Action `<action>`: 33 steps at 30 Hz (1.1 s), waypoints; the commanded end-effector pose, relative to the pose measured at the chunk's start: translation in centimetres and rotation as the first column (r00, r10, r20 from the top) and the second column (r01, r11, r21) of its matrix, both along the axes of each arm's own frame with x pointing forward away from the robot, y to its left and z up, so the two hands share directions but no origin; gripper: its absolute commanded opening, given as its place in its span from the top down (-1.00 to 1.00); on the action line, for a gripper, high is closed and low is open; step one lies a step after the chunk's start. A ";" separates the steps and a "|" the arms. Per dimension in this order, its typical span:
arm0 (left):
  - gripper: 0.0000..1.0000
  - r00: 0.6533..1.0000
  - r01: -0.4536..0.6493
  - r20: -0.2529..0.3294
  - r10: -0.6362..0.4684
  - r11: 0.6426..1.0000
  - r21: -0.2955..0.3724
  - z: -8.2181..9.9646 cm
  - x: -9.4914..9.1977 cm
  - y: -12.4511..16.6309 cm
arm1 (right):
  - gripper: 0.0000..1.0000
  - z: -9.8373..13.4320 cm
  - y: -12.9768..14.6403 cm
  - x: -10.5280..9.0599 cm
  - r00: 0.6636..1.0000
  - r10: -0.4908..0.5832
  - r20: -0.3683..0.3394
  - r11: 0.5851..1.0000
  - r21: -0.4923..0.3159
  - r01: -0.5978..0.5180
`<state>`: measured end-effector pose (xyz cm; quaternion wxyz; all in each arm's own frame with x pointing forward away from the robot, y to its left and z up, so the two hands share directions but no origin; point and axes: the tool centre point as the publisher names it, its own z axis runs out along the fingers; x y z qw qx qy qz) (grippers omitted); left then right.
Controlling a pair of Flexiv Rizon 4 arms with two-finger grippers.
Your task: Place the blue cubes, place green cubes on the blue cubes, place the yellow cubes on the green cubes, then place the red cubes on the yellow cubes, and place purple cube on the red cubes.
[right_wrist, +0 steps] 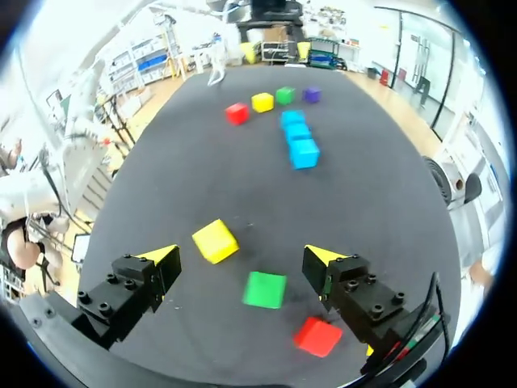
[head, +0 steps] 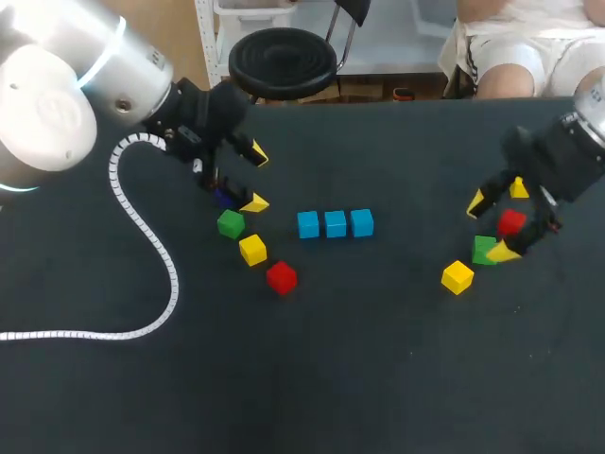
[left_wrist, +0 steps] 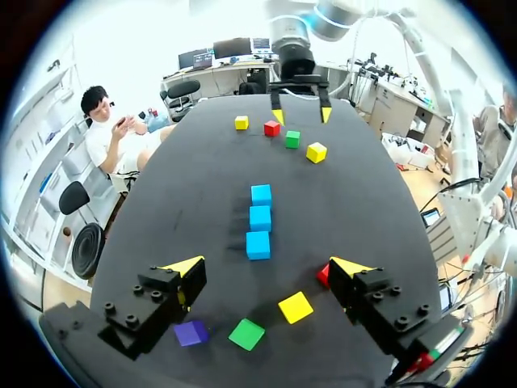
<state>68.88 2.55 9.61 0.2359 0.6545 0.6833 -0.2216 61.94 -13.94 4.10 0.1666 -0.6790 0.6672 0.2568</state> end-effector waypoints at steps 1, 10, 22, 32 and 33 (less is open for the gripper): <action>-1.00 1.000 0.002 -0.003 -0.002 1.000 0.002 0.0 0.2 0.0 | -1.00 -0.4 -0.2 -2.9 0.995 -0.044 0.085 0.999 -0.025 0.046; -1.00 1.000 0.002 -0.003 -0.002 1.000 0.002 0.0 0.2 0.0 | -1.00 -1.1 -2.5 -2.7 0.978 -0.148 0.144 0.989 0.017 0.147; -1.00 1.000 0.002 -0.003 -0.002 1.000 0.002 0.0 0.2 0.0 | -1.00 -1.5 -4.5 -0.5 0.977 -0.145 0.159 0.986 0.106 0.129; -1.00 1.000 0.002 -0.003 -0.002 1.000 0.002 0.0 0.2 0.0 | -1.00 -2.2 -4.3 1.3 0.980 -0.134 0.144 0.980 0.168 0.109; -1.00 1.000 0.002 -0.003 -0.002 1.000 0.002 0.0 0.2 0.0 | -1.00 -2.2 -4.1 1.4 0.980 -0.135 0.144 0.979 0.171 0.110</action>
